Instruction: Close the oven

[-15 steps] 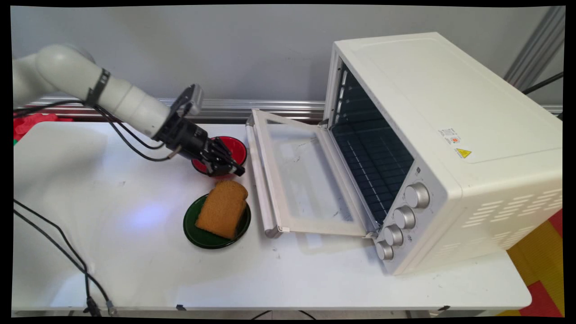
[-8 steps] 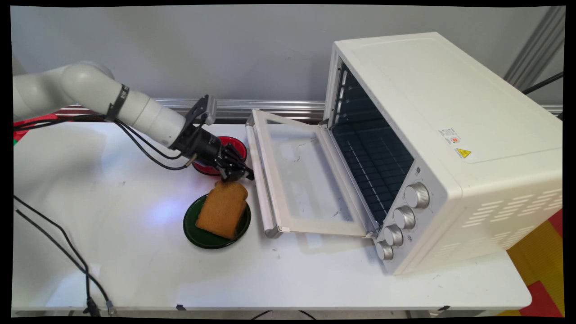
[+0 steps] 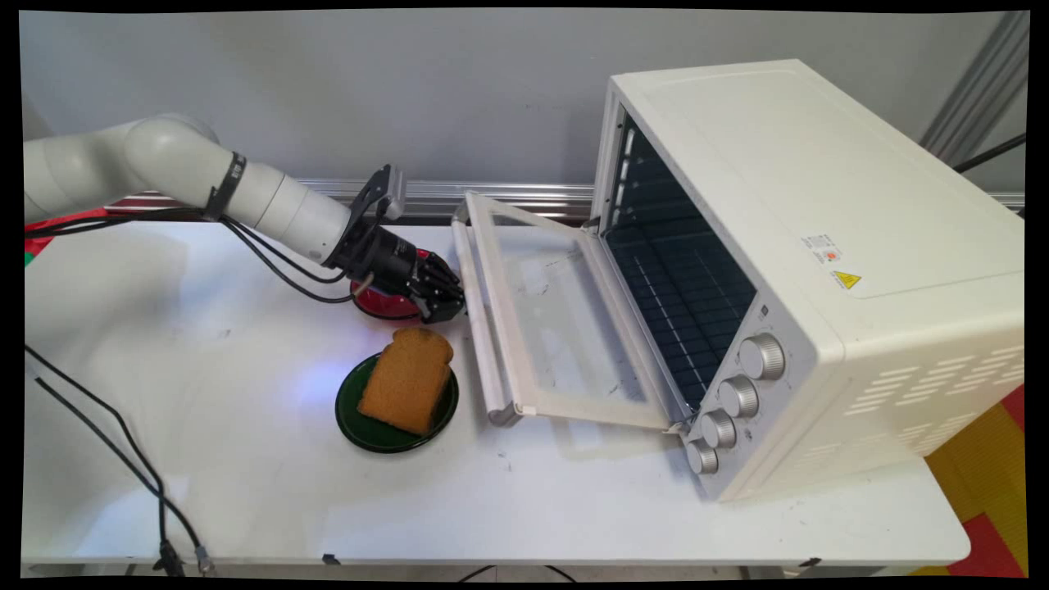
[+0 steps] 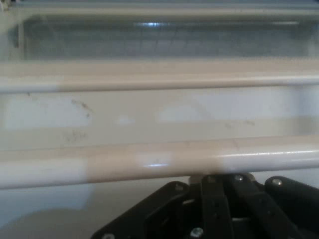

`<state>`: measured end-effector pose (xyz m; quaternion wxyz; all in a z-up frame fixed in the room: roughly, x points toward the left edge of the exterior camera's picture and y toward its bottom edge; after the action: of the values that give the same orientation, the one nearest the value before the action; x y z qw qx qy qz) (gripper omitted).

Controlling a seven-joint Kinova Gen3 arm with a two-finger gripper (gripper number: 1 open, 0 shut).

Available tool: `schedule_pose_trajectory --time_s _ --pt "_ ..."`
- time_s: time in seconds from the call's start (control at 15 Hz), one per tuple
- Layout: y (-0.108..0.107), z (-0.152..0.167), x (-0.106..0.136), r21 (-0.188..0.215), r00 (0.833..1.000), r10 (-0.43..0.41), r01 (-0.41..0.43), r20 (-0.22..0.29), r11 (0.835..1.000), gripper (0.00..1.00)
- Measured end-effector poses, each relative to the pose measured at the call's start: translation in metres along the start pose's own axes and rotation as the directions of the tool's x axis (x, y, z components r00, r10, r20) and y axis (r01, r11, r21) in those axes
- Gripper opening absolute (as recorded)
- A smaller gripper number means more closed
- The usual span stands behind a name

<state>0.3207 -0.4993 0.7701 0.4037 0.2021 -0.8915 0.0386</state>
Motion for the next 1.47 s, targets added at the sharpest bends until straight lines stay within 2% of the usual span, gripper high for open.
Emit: schedule_pose_trajectory --time_s 0.73,1.47 --pt "-0.009 -0.002 0.064 0.022 0.993 -0.004 0.006 -0.116 1.0 0.0" --pt "-0.011 0.012 0.113 0.017 0.978 -0.027 0.031 -0.207 0.999 0.0"
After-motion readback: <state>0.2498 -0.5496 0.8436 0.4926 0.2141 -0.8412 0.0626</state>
